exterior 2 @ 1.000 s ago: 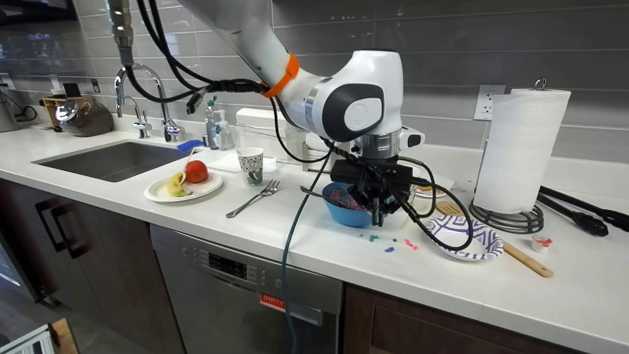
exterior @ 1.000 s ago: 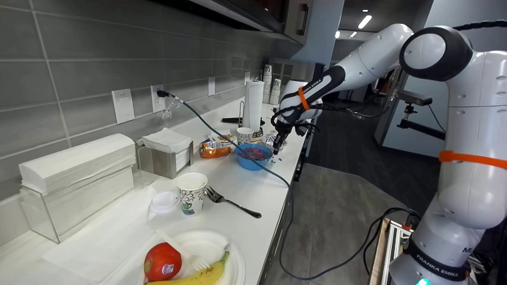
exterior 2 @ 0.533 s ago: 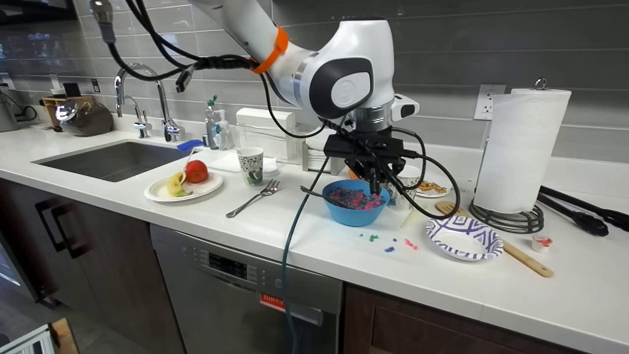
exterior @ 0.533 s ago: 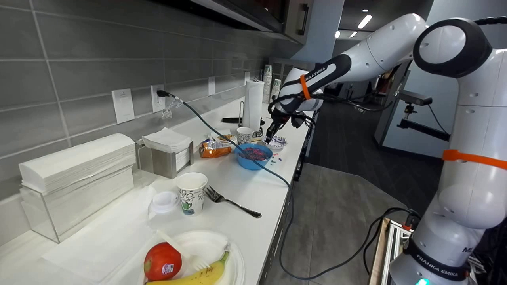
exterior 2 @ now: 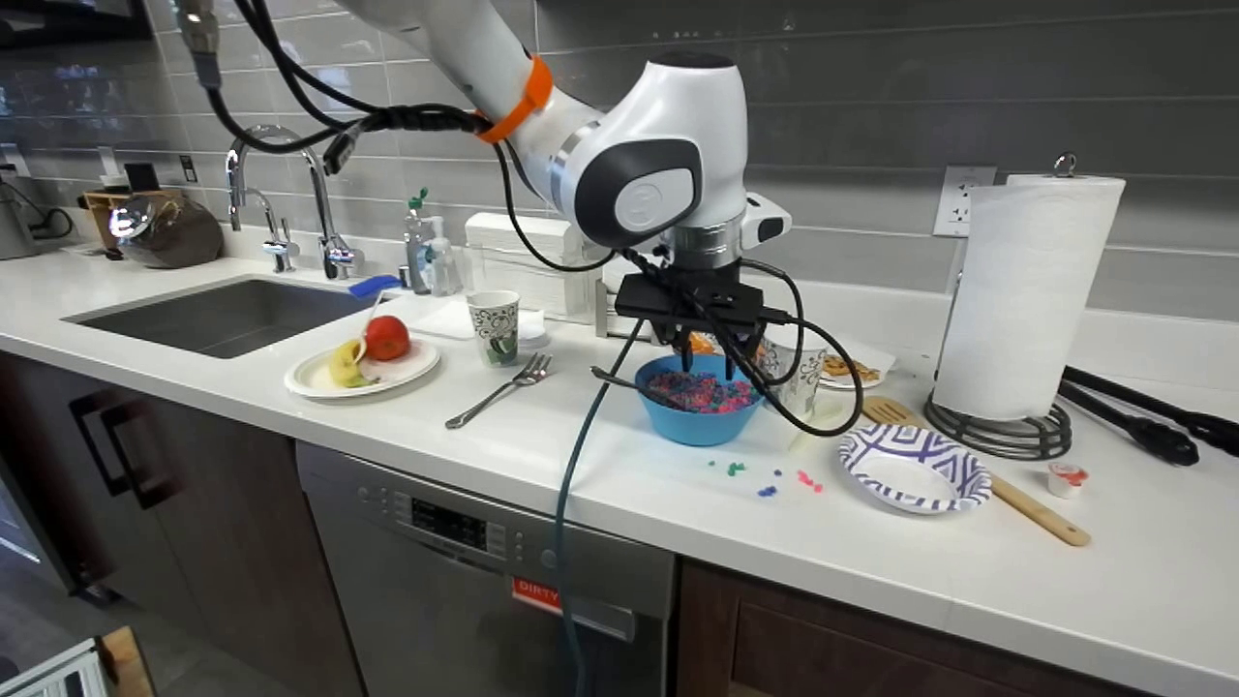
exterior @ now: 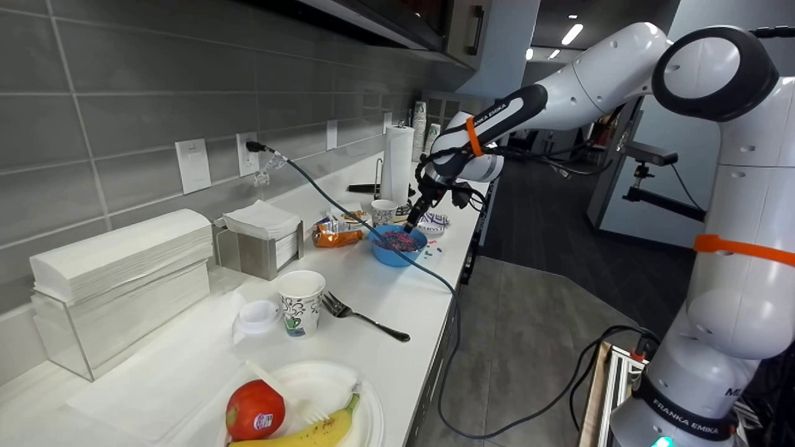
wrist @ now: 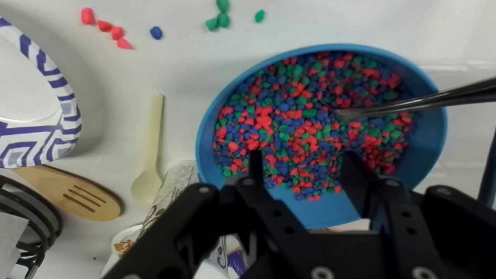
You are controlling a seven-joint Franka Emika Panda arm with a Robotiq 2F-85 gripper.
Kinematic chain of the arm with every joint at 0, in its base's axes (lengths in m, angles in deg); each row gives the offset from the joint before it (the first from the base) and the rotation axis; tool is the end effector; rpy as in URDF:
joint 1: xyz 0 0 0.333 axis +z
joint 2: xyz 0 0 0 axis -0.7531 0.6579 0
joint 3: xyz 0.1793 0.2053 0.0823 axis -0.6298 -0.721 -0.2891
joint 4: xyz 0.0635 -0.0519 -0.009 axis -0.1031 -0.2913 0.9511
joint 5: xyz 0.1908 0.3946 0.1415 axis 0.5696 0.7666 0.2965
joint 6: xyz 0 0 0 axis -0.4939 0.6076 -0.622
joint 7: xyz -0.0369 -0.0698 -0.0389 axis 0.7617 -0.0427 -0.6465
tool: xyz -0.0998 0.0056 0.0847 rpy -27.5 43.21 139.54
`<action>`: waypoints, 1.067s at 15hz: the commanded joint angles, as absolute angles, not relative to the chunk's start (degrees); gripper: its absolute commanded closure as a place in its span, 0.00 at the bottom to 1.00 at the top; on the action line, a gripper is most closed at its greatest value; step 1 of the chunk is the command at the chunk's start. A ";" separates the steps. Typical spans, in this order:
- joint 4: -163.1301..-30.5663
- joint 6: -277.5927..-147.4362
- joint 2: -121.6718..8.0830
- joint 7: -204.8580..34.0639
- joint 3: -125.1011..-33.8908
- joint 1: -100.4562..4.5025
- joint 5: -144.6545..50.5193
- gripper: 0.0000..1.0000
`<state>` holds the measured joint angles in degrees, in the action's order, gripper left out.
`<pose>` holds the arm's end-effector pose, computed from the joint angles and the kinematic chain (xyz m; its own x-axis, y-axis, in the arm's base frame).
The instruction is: Put the blue cereal from the countertop inside the blue bowl.
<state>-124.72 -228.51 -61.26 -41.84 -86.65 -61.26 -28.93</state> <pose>0.6458 -0.1077 0.2536 0.8908 0.2851 0.3537 0.2968 -0.9547 0.0221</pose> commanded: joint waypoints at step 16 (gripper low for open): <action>-124.93 -212.14 -61.78 -51.59 -78.28 -60.11 -44.94 0.30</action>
<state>-126.53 -212.32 -64.17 -53.42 -78.51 -59.89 -46.73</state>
